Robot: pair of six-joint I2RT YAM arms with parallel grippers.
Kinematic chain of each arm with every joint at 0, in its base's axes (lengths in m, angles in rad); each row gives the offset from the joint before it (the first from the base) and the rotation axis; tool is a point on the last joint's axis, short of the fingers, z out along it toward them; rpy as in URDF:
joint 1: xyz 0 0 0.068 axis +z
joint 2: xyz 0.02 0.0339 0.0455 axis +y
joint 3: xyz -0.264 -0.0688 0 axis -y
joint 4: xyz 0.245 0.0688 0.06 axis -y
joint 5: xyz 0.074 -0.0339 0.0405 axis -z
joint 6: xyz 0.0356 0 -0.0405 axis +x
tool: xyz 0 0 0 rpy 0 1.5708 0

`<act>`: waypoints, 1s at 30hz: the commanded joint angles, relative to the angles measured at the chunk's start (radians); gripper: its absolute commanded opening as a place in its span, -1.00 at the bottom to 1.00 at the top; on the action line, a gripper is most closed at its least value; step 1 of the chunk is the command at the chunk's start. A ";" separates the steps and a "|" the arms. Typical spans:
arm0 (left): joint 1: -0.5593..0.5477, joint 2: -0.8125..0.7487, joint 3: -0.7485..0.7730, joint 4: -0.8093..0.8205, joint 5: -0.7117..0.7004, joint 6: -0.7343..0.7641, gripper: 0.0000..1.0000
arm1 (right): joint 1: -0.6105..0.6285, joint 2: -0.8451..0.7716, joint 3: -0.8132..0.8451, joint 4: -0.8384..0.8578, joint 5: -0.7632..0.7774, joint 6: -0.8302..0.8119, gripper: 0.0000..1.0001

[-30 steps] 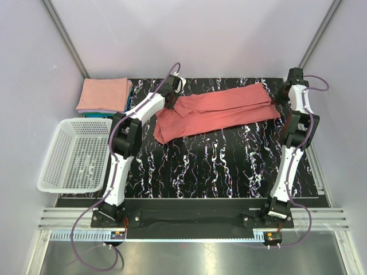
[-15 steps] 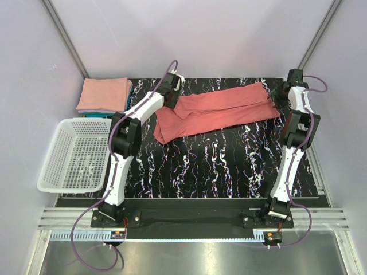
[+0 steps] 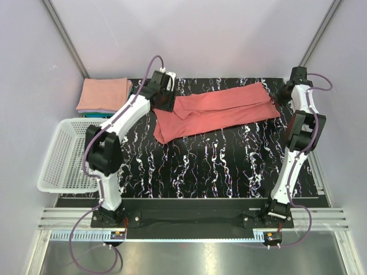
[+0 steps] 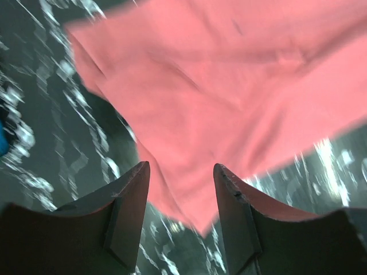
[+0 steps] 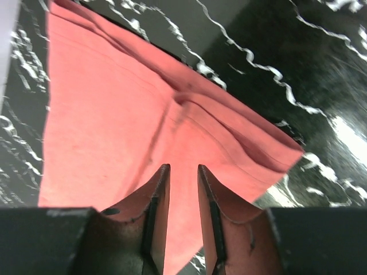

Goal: Fold and stack the t-shirts
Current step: Fold the tshirt

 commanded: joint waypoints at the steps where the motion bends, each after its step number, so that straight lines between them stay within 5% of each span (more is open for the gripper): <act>1: -0.016 -0.091 -0.171 -0.031 0.121 -0.080 0.06 | 0.004 0.036 0.066 0.011 -0.034 0.011 -0.35; 11: -0.014 -0.239 -0.497 0.081 0.230 -0.248 0.05 | 0.000 0.106 0.071 0.060 -0.035 0.040 -0.49; 19: 0.003 -0.320 -0.623 0.114 0.201 -0.280 0.09 | -0.008 0.223 0.218 -0.017 -0.054 0.040 -0.19; 30: 0.030 -0.327 -0.689 0.319 0.284 -0.248 0.06 | -0.034 -0.024 0.114 -0.112 -0.039 0.046 0.06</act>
